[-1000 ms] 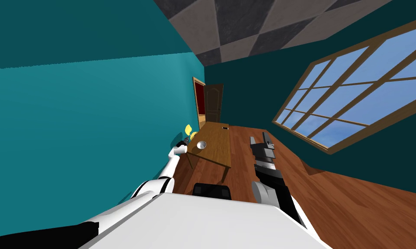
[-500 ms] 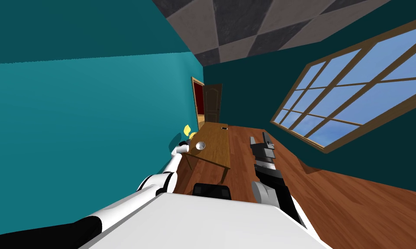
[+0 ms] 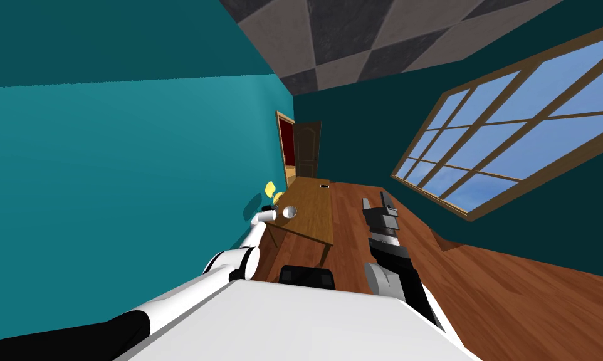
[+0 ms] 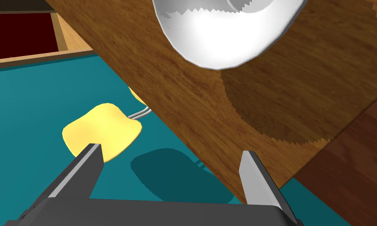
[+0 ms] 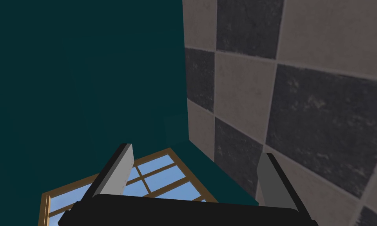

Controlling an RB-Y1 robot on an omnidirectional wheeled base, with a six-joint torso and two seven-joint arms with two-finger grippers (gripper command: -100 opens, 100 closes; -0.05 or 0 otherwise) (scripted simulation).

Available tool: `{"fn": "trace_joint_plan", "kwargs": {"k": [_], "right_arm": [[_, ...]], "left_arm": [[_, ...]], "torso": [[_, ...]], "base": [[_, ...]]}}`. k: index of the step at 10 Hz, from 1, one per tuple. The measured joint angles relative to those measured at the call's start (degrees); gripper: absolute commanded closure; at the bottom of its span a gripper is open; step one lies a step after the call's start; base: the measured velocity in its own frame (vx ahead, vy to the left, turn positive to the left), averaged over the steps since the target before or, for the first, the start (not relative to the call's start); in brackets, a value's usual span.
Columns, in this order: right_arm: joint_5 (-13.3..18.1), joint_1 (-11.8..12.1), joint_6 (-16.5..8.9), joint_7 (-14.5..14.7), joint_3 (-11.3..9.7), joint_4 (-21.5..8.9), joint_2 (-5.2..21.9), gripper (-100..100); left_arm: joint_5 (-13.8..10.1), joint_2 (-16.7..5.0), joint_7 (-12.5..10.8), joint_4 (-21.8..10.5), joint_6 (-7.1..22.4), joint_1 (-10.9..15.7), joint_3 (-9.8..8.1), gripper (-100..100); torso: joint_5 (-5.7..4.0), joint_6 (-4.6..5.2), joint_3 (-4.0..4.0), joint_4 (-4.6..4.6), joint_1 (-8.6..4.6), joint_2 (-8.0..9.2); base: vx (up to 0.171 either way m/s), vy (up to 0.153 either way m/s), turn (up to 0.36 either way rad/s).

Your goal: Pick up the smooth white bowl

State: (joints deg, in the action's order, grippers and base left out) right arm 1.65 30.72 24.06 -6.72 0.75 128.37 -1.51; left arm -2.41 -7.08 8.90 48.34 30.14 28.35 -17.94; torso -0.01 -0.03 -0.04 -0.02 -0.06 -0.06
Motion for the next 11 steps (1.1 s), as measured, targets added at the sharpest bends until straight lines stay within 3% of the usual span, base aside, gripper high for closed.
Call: {"fn": "trace_joint_plan", "kwargs": {"k": [4, 5, 7, 9, 11], "right_arm": [[0.0, 0.0, 0.0, 0.0, 0.0, 0.0, 0.0, 0], [0.0, 0.0, 0.0, 0.0, 0.0, 0.0, 0.0, 0], [0.0, 0.0, 0.0, 0.0, 0.0, 0.0, 0.0, 0], [0.0, 0.0, 0.0, 0.0, 0.0, 0.0, 0.0, 0], [0.0, 0.0, 0.0, 0.0, 0.0, 0.0, 0.0, 0]], "left_arm": [[0.63, 0.84, -0.33, -4.43, 1.52, 2.42, -0.89, -100], [0.62, 1.03, -0.35, -6.98, 1.68, 3.59, -1.27, -100], [1.38, 2.83, -0.67, -8.84, 4.53, 4.72, -2.05, -100], [1.1, 3.35, -0.52, -11.61, 5.16, 5.79, -2.52, -100], [1.53, 5.39, -0.79, -15.12, 6.39, 6.9, -3.18, -100]], "torso": [[0.0, -0.01, 0.02, 0.01, 0.02, 0.04], [0.0, 0.01, 0.01, 0.0, 0.0, 0.02], [-0.01, 0.01, -0.03, -0.01, -0.06, -0.05], [-0.01, 0.0, -0.02, -0.01, -0.02, -0.03], [-0.01, 0.0, 0.0, 0.0, -0.02, 0.02]], "base": [[0.012, -0.005, -0.016], [0.036, -0.021, -0.064], [0.036, -0.012, -0.032], [0.029, -0.012, -0.037], [0.005, -0.008, -0.013]]}}
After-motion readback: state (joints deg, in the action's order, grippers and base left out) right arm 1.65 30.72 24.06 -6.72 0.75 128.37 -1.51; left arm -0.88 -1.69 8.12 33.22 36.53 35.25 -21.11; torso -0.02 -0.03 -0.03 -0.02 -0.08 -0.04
